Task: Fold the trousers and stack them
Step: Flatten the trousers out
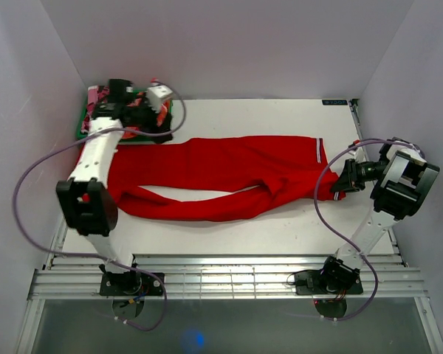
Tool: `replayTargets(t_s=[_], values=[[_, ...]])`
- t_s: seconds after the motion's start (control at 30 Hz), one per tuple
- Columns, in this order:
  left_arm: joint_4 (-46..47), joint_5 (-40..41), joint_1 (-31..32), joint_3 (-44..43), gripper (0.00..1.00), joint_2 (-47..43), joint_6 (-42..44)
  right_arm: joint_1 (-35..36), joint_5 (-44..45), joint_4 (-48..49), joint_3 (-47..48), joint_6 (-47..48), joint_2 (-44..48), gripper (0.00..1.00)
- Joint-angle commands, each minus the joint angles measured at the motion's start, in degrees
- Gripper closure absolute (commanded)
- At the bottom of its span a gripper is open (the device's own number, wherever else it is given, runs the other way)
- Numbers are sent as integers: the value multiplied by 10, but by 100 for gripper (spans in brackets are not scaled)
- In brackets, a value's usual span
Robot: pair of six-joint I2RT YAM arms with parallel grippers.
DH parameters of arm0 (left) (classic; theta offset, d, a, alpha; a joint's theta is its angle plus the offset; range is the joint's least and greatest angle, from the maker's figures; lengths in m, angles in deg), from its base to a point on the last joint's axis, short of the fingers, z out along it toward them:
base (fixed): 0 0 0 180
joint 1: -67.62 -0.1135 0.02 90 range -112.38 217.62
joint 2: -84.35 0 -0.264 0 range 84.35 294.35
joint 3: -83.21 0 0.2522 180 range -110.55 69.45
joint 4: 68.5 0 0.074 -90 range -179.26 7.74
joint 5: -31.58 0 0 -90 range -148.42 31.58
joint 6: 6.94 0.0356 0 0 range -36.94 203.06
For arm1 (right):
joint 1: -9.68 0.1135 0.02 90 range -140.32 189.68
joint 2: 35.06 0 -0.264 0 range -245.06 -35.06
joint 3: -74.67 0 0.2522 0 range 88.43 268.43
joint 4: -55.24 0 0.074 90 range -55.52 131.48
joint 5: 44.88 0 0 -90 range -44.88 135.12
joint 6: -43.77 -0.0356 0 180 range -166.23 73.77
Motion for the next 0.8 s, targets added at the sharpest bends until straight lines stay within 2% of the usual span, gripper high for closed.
replayTargets(t_s=[0.0, 0.03, 0.07, 0.1, 0.17, 0.2, 0.27, 0.3, 0.43, 0.5, 0.7, 0.77], values=[[-168, -39, -133, 99, 3, -119, 149, 0, 33, 58, -3, -57, 39, 92], [-188, -20, -156, 123, 4, -144, 172, 0, 43, 84, -9, -67, 48, 92], [-198, 3, -208, 147, 5, -152, 195, 1, 53, 94, -16, -72, 51, 92], [-212, 3, -233, 183, 6, -158, 255, 1, 69, 101, -17, -80, 54, 92], [-233, 17, -275, 222, 8, -180, 301, 1, 80, 116, -18, -85, 59, 92], [-237, 24, -277, 265, 9, -187, 345, 1, 88, 119, -18, -88, 60, 92], [-236, 32, -277, 316, 11, -219, 381, 1, 92, 124, -20, -87, 63, 92], [-223, 38, -276, 367, 12, -231, 414, 2, 97, 125, -21, -87, 65, 92], [-152, 65, -269, 478, 11, -264, 449, 4, 104, 128, -28, -84, 71, 92], [-87, 71, -258, 507, 9, -268, 441, 7, 109, 128, -34, -80, 73, 92], [23, 104, -201, 575, 8, -242, 418, 8, 131, 132, -34, -70, 76, 92], [43, 122, -175, 600, 15, -242, 425, 9, 138, 137, -29, -70, 78, 92]])
